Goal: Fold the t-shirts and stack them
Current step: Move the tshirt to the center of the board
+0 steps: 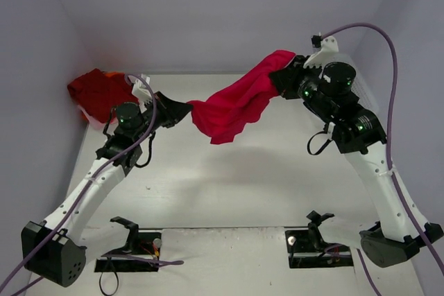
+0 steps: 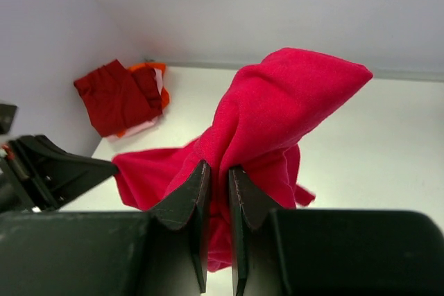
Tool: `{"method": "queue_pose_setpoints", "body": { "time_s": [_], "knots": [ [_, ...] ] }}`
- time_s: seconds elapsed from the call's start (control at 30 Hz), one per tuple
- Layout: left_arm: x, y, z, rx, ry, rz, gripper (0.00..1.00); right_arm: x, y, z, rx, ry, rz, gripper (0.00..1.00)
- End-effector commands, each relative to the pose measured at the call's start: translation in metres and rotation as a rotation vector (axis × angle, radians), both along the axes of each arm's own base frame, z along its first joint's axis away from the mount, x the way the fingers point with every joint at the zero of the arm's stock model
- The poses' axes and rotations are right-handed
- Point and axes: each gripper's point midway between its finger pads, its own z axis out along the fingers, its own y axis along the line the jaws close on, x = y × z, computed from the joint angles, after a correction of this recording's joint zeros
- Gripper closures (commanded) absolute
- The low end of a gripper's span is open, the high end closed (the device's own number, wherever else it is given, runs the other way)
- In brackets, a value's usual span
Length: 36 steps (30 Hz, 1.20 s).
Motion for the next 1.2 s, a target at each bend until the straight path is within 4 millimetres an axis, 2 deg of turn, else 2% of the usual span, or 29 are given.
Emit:
{"method": "queue_pose_setpoints", "body": {
  "time_s": [0.0, 0.03, 0.13, 0.27, 0.33, 0.37, 0.4, 0.43, 0.47, 0.5, 0.57, 0.63, 0.7, 0.73, 0.83, 0.9, 0.93, 0.97, 1.03, 1.07, 1.1, 1.13, 1.17],
  "knots": [
    [-0.006, 0.006, 0.022, 0.044, -0.042, -0.017, 1.00, -0.008, 0.006, 0.023, 0.063, -0.084, 0.038, 1.00],
    [-0.005, 0.007, 0.025, 0.041, -0.047, -0.017, 1.00, -0.008, 0.009, 0.013, 0.060, -0.059, 0.051, 1.00],
    [-0.003, 0.008, 0.038, 0.037, -0.059, -0.020, 1.00, -0.011, 0.012, -0.002, 0.060, -0.026, 0.069, 0.99],
    [-0.002, 0.007, 0.055, 0.039, -0.085, -0.026, 1.00, -0.012, 0.012, -0.034, 0.051, 0.037, 0.063, 0.94],
    [0.000, 0.008, 0.060, 0.046, -0.084, -0.028, 1.00, -0.013, 0.014, -0.046, 0.048, 0.065, 0.072, 0.77],
    [-0.001, 0.009, 0.073, 0.046, -0.108, -0.026, 1.00, -0.014, 0.015, -0.053, 0.046, 0.080, 0.081, 0.70],
    [0.000, 0.010, 0.077, 0.058, -0.116, -0.023, 1.00, -0.015, 0.018, -0.068, 0.034, 0.113, 0.097, 0.59],
    [0.000, 0.012, 0.073, 0.074, -0.087, -0.021, 1.00, -0.016, 0.019, -0.077, 0.029, 0.132, 0.103, 0.51],
    [0.000, 0.013, 0.086, 0.078, -0.113, -0.019, 1.00, -0.019, 0.018, -0.082, 0.029, 0.140, 0.102, 0.39],
    [-0.002, 0.014, 0.087, 0.084, -0.107, -0.020, 1.00, -0.020, 0.018, -0.098, 0.021, 0.172, 0.100, 0.37],
    [-0.002, 0.015, 0.097, 0.085, -0.120, -0.016, 1.00, -0.023, 0.018, -0.108, 0.023, 0.190, 0.100, 0.33],
    [-0.002, 0.014, 0.098, 0.083, -0.110, -0.018, 1.00, -0.028, 0.024, -0.128, 0.036, 0.232, 0.117, 0.32],
    [-0.003, 0.015, 0.101, 0.073, -0.112, -0.014, 1.00, -0.034, 0.030, -0.139, 0.056, 0.249, 0.139, 0.32],
    [-0.003, 0.014, 0.101, 0.071, -0.109, -0.015, 1.00, -0.040, 0.041, -0.154, 0.073, 0.268, 0.166, 0.32],
    [-0.003, 0.017, 0.102, 0.076, -0.103, -0.002, 1.00, -0.048, 0.059, -0.178, 0.088, 0.275, 0.198, 0.32],
    [-0.003, 0.018, 0.104, 0.083, -0.102, 0.005, 1.00, -0.062, 0.083, -0.193, 0.066, 0.287, 0.256, 0.32],
    [-0.002, 0.019, 0.104, 0.086, -0.100, 0.009, 1.00, -0.059, 0.091, -0.201, 0.051, 0.284, 0.249, 0.32],
    [-0.003, 0.019, 0.106, 0.090, -0.103, 0.012, 1.00, -0.073, 0.110, -0.206, 0.028, 0.283, 0.297, 0.33],
    [-0.002, 0.023, 0.107, 0.100, -0.100, 0.030, 1.00, -0.080, 0.129, -0.207, -0.013, 0.261, 0.314, 0.33],
    [-0.001, 0.024, 0.107, 0.108, -0.101, 0.037, 1.00, -0.072, 0.135, -0.206, -0.069, 0.221, 0.265, 0.33],
    [-0.002, 0.025, 0.107, 0.110, -0.099, 0.039, 1.00, -0.088, 0.151, -0.205, -0.102, 0.200, 0.297, 0.33],
    [-0.002, 0.026, 0.108, 0.110, -0.100, 0.046, 1.00, -0.089, 0.158, -0.211, -0.143, 0.193, 0.287, 0.34],
    [-0.003, 0.027, 0.108, 0.113, -0.102, 0.050, 1.00, -0.088, 0.163, -0.209, -0.175, 0.158, 0.265, 0.35]
  ]
}}
